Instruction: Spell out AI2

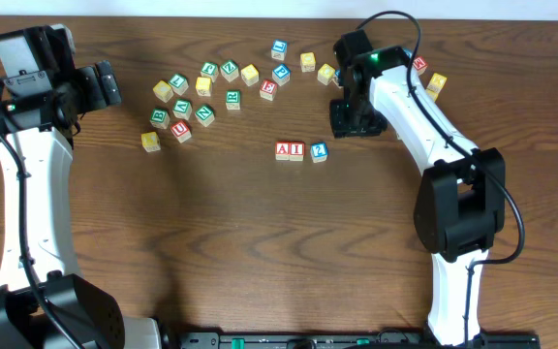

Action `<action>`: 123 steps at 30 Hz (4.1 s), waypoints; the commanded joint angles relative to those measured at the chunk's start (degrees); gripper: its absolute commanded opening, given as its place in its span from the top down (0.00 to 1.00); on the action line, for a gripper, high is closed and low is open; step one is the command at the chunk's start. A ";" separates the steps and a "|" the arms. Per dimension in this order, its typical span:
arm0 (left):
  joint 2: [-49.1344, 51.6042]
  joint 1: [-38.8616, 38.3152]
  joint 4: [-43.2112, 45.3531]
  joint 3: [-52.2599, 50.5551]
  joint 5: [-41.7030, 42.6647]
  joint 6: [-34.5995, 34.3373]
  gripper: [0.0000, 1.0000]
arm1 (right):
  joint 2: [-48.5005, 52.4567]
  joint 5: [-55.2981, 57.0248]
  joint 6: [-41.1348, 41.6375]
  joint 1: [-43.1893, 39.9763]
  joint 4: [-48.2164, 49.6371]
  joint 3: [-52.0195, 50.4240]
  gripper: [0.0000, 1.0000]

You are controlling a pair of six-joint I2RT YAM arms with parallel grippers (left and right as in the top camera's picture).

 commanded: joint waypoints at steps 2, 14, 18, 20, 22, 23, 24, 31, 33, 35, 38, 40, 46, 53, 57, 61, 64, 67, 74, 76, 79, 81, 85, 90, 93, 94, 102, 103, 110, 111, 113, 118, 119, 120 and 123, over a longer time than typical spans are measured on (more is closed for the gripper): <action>-0.35 -0.11 -0.15 1.31 -0.11 0.37 0.01 | 0.59 -0.66 -0.81 -0.09 1.84 -2.38 0.55; -0.35 -0.11 -0.15 1.31 -0.11 0.37 0.01 | 0.59 -1.33 0.11 0.28 4.96 -7.19 0.56; -0.35 -0.11 -0.17 1.31 -0.11 0.37 0.01 | 0.57 -1.46 0.57 0.66 5.68 -8.76 0.56; -0.35 -0.11 -0.15 1.31 -0.11 0.37 0.01 | 0.59 -1.49 0.57 0.94 6.58 -9.75 0.56; -0.35 -0.11 -0.17 1.31 -0.11 0.37 0.01 | 0.59 -1.49 0.83 1.22 7.37 -10.67 0.56; -0.35 -0.11 -0.15 1.31 -0.11 0.37 0.01 | 0.57 -1.46 1.20 1.31 7.61 -11.02 0.56; -0.35 -0.11 -0.15 1.31 -0.11 0.37 0.01 | 0.59 -1.51 1.22 1.40 7.87 -11.32 0.56; -0.35 -0.11 -0.15 1.31 -0.11 0.37 0.01 | 0.59 -1.46 1.62 2.49 8.48 -11.54 0.56; -0.35 -0.11 -0.15 1.31 -0.11 0.37 0.01 | 0.59 -1.46 1.62 2.80 8.72 -11.61 0.56; -0.35 -0.11 -0.15 1.31 -0.11 0.37 0.01 | 0.59 -1.46 1.84 3.08 8.90 -11.65 0.56; -0.35 -0.11 -0.17 1.31 -0.11 0.37 0.01 | 0.59 -1.49 1.84 3.34 9.03 -11.65 0.56; -0.35 -0.11 -0.17 1.31 -0.11 0.37 0.01 | 0.59 -1.46 2.27 3.54 9.27 -11.69 0.57; -0.35 -0.11 -0.20 1.31 -0.11 0.37 0.01 | 0.59 -1.46 2.25 4.15 10.01 -11.72 0.57; -0.35 -0.11 -0.17 1.31 -0.11 0.35 0.01 | 0.59 -1.49 2.67 4.55 10.93 -11.74 0.58; -0.35 -0.11 -0.20 1.31 -0.11 0.37 0.01 | 0.59 -1.49 2.67 4.59 11.10 -11.74 0.58; -0.35 -0.11 -0.20 1.31 -0.11 0.37 0.01 | 0.57 -1.49 2.67 4.59 11.10 -11.74 0.59; -0.35 -0.11 -0.20 1.31 -0.11 0.37 0.01 | 0.57 -1.49 2.67 4.59 11.10 -11.72 0.59; -0.35 -0.11 -0.17 1.31 -0.11 0.37 0.01 | 0.57 -2.36 2.64 4.59 10.93 -11.72 0.59; -0.35 -0.11 -0.17 1.31 -0.11 0.37 0.01 | 0.57 -2.75 2.64 4.70 10.95 -11.72 0.59; -0.35 -0.11 -0.17 1.31 -0.11 0.37 0.01 | 0.55 -2.75 2.64 4.68 10.93 -11.67 0.59; -0.35 -0.11 -0.17 1.31 -0.11 0.37 0.01 | 0.35 -2.75 2.60 4.68 10.82 -11.43 0.58; -0.35 -0.11 -0.20 1.31 -0.11 0.37 0.01 | 0.26 -2.75 2.56 4.68 10.14 -10.71 0.58; -0.35 -0.11 -0.17 1.31 -0.11 0.37 0.01 | -0.22 -2.73 1.73 4.68 8.28 -9.14 0.58; -0.35 -0.11 -0.20 1.31 -0.11 0.37 0.01 | -2.36 -2.73 1.53 4.68 6.27 -8.28 0.57; -0.35 -0.11 -0.17 1.31 -0.11 0.37 0.01 | -4.44 -2.71 1.29 4.68 4.87 -8.28 0.57; -0.35 -0.11 -0.17 1.31 -0.11 0.37 0.01 | -5.18 -2.73 1.14 4.68 4.26 -8.28 0.57; -0.35 -0.11 -0.17 1.31 -0.11 0.37 0.01 | -6.67 -2.75 0.66 5.99 0.76 -9.40 0.57; -0.35 -0.11 -0.20 1.31 -0.11 0.37 0.01 | -6.67 -2.78 0.66 6.23 0.81 -9.73 0.58; -0.35 -0.11 -0.17 1.31 -0.11 0.37 0.01 | -6.60 -2.78 0.79 8.37 4.42 -12.94 0.76; -0.35 -0.11 -0.20 1.31 -0.11 0.37 0.01 | -6.60 -2.75 1.22 8.57 4.96 -13.38 0.78; -0.35 -0.11 -0.17 1.31 -0.11 0.37 0.01 | -6.60 -2.97 1.81 8.90 6.25 -14.38 0.84; -0.35 -0.11 -0.17 1.31 -0.11 0.37 0.01 | -6.60 -4.00 2.69 9.77 9.07 -16.68 0.98; -0.35 -0.11 -0.17 1.31 -0.11 0.37 0.01 | -6.60 -4.04 2.71 9.97 9.42 -16.96 0.98; -0.35 -0.11 -0.17 1.31 -0.11 0.37 0.01 | -6.60 -4.04 3.13 10.16 9.64 -17.20 0.98; -0.35 -0.11 -0.17 1.31 -0.11 0.37 0.01 | -6.60 -4.04 3.78 10.71 10.60 -18.21 0.99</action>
